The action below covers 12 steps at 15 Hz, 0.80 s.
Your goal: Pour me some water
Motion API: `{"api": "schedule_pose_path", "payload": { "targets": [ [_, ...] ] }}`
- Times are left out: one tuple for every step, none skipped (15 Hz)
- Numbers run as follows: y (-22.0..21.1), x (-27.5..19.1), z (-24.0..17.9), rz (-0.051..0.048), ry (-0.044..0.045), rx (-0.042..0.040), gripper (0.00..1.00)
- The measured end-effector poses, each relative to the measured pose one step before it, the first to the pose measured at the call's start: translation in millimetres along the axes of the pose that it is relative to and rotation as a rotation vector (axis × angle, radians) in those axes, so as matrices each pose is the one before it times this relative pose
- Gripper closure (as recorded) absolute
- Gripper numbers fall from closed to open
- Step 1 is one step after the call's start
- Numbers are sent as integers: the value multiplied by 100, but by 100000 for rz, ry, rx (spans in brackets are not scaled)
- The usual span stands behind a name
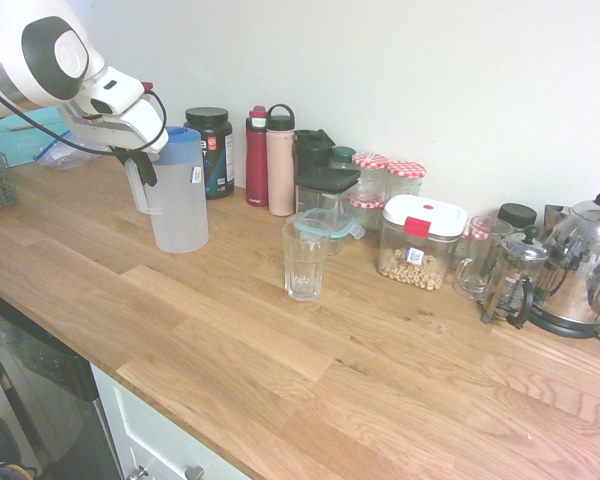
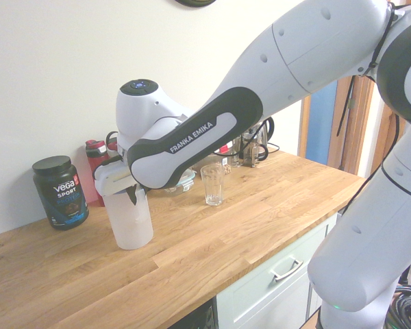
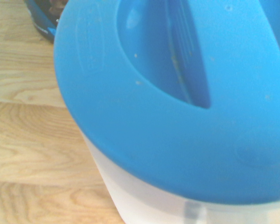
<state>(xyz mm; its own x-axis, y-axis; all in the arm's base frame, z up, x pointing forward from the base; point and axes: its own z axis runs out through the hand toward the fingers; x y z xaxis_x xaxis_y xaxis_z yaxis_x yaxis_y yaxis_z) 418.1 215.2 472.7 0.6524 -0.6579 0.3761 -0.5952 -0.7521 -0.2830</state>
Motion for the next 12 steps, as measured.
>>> {"api": "schedule_pose_path", "payload": {
  "targets": [
    [231,-244,-567,92,123,-158,100],
    [399,-303,-842,517,-30,-362,100],
    [454,-433,-1250,523,-96,-162,100],
    [540,-721,-1500,-191,-93,-173,100],
    [517,-888,-1420,-648,10,284,100],
    [581,-925,-1140,-916,177,157,100],
    [609,-720,-825,-648,147,-262,100],
    [593,-349,-631,-338,47,-1042,100],
    [750,123,-238,-62,-66,-1590,100],
    [882,492,99,68,-414,-1797,100],
    [1050,878,246,7,-950,-1750,100],
    [1168,1214,361,399,-1629,-1726,100]
  ]
}}
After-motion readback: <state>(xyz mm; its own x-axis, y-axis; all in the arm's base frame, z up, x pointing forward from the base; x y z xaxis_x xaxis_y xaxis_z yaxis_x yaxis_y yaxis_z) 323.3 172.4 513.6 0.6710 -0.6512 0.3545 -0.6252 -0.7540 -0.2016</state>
